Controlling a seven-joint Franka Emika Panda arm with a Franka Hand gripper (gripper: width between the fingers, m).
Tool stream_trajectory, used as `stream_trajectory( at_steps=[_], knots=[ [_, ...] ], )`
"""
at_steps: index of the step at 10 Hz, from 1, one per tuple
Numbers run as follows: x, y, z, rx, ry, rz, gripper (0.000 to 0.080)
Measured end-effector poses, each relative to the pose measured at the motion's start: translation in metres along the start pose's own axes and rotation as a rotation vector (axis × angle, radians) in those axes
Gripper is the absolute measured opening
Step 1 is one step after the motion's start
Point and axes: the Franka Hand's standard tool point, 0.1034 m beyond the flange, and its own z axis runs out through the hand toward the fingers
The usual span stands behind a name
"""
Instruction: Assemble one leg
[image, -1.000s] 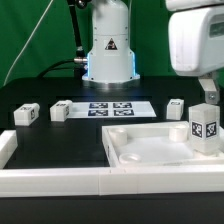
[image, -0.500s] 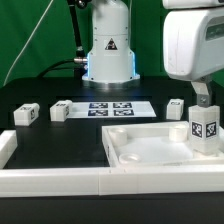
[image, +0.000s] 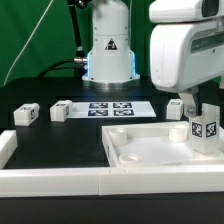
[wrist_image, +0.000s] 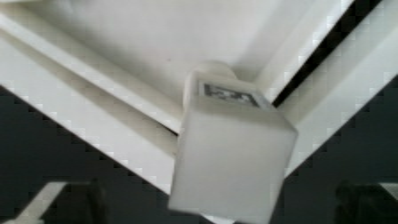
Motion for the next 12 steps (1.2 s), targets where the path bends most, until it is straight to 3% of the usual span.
stream_trajectory(
  at_steps=[4, 5, 6, 8, 11, 12],
  knots=[
    [-0.004, 0.002, 0.014, -0.008, 0.015, 0.001, 0.0649],
    [-0.003, 0.004, 0.015, -0.016, 0.028, -0.005, 0.0522],
    [-0.003, 0.004, 0.015, -0.016, 0.028, -0.005, 0.0522],
    [-0.003, 0.004, 0.016, -0.015, 0.028, -0.005, 0.0291],
    [-0.002, 0.004, 0.016, -0.014, 0.029, 0.031, 0.0291],
    [-0.001, 0.0, 0.016, -0.01, 0.031, 0.163, 0.0291]
  ],
)
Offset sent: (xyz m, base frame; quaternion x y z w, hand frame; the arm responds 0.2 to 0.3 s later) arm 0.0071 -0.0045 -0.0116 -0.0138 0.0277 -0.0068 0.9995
